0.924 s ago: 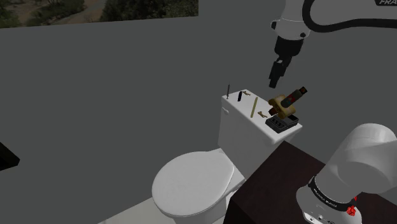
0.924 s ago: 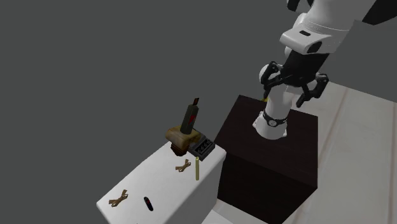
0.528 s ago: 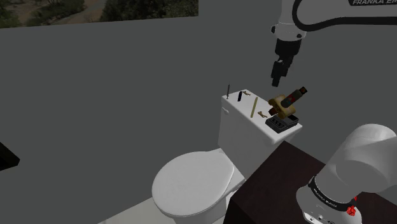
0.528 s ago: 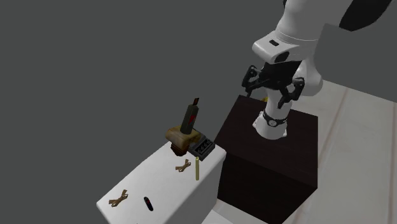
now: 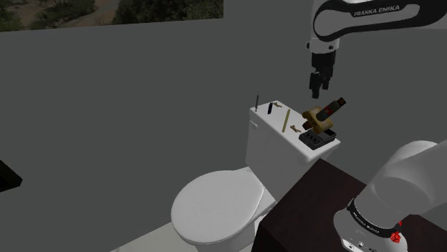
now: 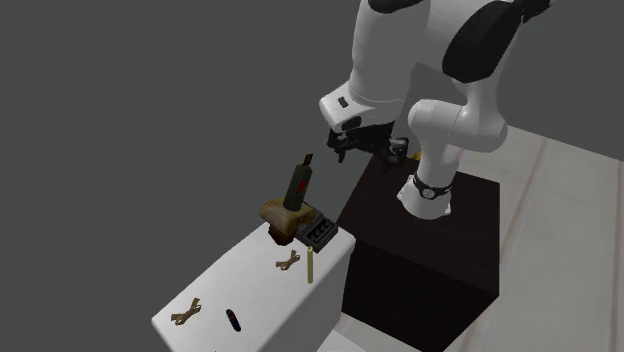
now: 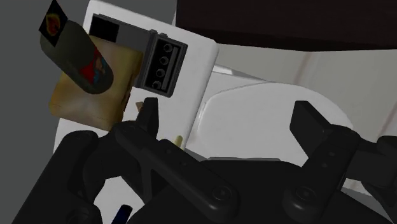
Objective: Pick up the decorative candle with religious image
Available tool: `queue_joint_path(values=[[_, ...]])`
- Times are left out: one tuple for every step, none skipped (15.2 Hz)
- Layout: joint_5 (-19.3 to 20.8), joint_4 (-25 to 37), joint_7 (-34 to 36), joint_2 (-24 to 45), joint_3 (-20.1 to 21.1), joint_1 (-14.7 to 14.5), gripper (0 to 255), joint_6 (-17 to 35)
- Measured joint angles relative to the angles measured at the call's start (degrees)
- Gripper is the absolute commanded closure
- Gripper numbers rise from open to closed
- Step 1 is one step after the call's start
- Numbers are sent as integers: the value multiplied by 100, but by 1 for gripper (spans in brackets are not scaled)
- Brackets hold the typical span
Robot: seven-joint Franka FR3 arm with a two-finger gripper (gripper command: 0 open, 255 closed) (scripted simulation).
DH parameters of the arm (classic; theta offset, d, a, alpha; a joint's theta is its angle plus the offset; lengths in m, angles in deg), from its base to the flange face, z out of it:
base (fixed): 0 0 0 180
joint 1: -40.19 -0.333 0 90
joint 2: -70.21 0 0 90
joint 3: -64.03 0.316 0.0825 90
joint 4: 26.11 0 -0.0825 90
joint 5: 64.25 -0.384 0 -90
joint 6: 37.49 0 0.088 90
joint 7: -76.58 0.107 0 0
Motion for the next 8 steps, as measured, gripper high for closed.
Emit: queue_joint_path(values=[[54,69,-94,199,-118,64,0,31],[104,131,-174,335,-211,124,0,-6],[150,227,-265,513,-313,184,0,-24],[194,309,-349,668,-406,243,0,-59],[234,399,-437,856,-506,304,0,-61],[261,464,-483,1008,-573,349,0,-85],[300,569,-581,1200,-674,413,0,-97],[322,669,-645,1392,-750,463,0,-112]])
